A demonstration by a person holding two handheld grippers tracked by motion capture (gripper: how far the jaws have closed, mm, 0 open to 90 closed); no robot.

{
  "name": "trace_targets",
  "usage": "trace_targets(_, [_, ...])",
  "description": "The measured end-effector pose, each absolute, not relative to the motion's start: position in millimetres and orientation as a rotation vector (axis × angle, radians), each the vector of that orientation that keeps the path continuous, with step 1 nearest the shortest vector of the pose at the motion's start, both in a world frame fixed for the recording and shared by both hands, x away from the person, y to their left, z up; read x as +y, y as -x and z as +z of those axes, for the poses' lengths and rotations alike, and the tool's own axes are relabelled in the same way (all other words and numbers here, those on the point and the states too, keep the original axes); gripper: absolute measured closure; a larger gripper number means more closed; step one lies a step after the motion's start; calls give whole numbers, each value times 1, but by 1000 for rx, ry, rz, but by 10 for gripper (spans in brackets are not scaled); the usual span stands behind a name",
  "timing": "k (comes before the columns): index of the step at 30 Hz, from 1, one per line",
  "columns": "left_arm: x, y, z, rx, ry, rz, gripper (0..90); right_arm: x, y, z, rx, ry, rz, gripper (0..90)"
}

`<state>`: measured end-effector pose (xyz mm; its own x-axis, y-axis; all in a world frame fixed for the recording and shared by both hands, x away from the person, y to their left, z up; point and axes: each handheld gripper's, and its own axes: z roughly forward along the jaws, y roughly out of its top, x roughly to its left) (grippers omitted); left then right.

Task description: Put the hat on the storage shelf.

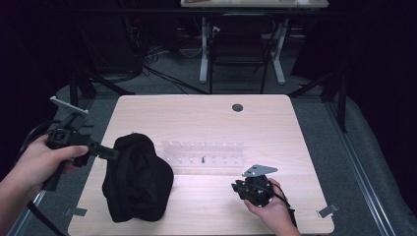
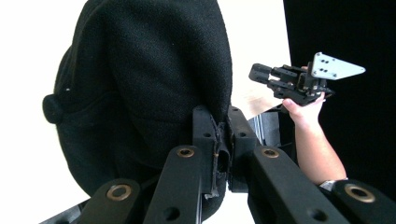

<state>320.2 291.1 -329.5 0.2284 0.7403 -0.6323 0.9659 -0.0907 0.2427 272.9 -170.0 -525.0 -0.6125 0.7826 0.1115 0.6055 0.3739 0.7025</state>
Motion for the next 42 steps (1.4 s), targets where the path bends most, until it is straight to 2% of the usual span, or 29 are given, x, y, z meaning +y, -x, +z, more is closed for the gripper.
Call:
trace_targets(14, [298, -323, -308, 1568, -1836, -419, 852, -181, -276, -533, 2355, -1289, 1078, 731])
trace_targets(33, [294, -330, -281, 1568, -1855, -362, 851, -190, -278, -537, 2328, -1339, 1099, 682])
trace_targets(42, [296, -336, -271, 1576, -1840, -330, 851, -193, -280, -540, 2322, -1312, 1076, 616])
